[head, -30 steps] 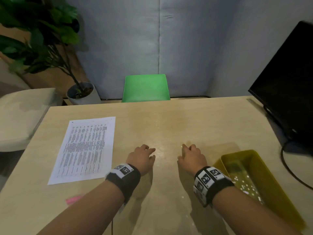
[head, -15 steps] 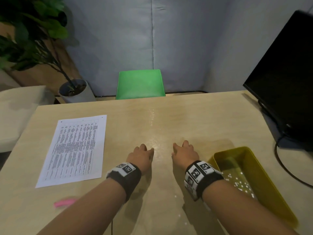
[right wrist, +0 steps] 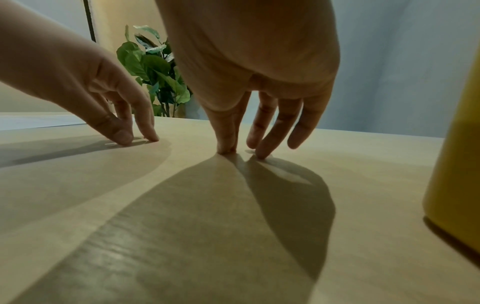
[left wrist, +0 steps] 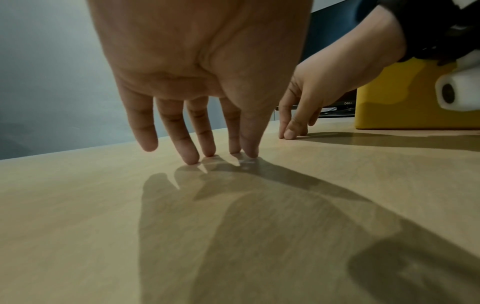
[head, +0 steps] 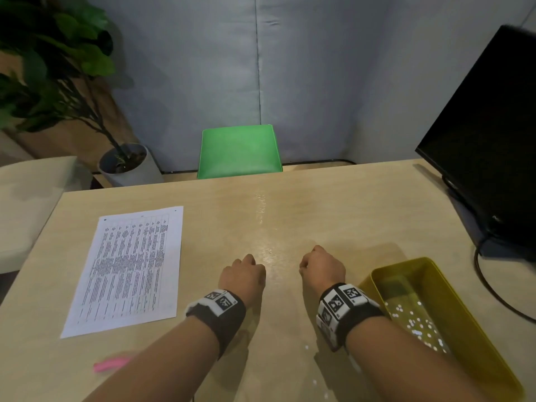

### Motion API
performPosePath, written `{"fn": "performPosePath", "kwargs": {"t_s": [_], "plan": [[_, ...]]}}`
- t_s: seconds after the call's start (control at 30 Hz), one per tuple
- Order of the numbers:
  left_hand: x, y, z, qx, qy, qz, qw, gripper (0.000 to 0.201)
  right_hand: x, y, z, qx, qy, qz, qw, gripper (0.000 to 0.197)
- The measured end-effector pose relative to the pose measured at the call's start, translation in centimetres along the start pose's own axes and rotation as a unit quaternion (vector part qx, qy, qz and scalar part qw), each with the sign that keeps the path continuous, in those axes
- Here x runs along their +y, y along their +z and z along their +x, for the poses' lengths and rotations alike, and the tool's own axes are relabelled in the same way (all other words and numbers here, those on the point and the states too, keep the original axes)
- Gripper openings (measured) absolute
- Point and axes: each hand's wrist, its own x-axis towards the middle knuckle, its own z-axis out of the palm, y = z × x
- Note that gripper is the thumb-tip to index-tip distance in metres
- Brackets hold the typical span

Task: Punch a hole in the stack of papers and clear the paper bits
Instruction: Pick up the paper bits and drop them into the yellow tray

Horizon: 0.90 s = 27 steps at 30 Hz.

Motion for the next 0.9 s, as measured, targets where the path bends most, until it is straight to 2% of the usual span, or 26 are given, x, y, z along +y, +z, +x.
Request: {"fn": "performPosePath", "kwargs": {"t_s": [0.33, 0.53, 0.73, 0.9], "plan": [[0.2, 0.0, 1.0, -0.008, 0.022, 0.035, 0.999, 0.029, -0.4, 0.0, 1.0, -0.009, 0.005, -0.002, 1.000, 0.023], [-0.4, -0.2, 1.4, 0.005, 0.013, -0.034, 0.999, 0.023, -0.1, -0.3, 1.1, -0.023, 0.002, 0.043, 0.999, 0.022], [-0.6, -0.1, 1.6, 0.013, -0.001, -0.046, 0.999, 0.020, 0.6, -1.6, 1.2, -0.037, 0.009, 0.127, 0.991, 0.017], [-0.5, -0.1, 1.7, 0.029, -0.005, -0.058, 0.998, 0.024, 0.9, -1.4, 0.8, -0.036, -0.008, 0.116, 0.993, 0.014]]}}
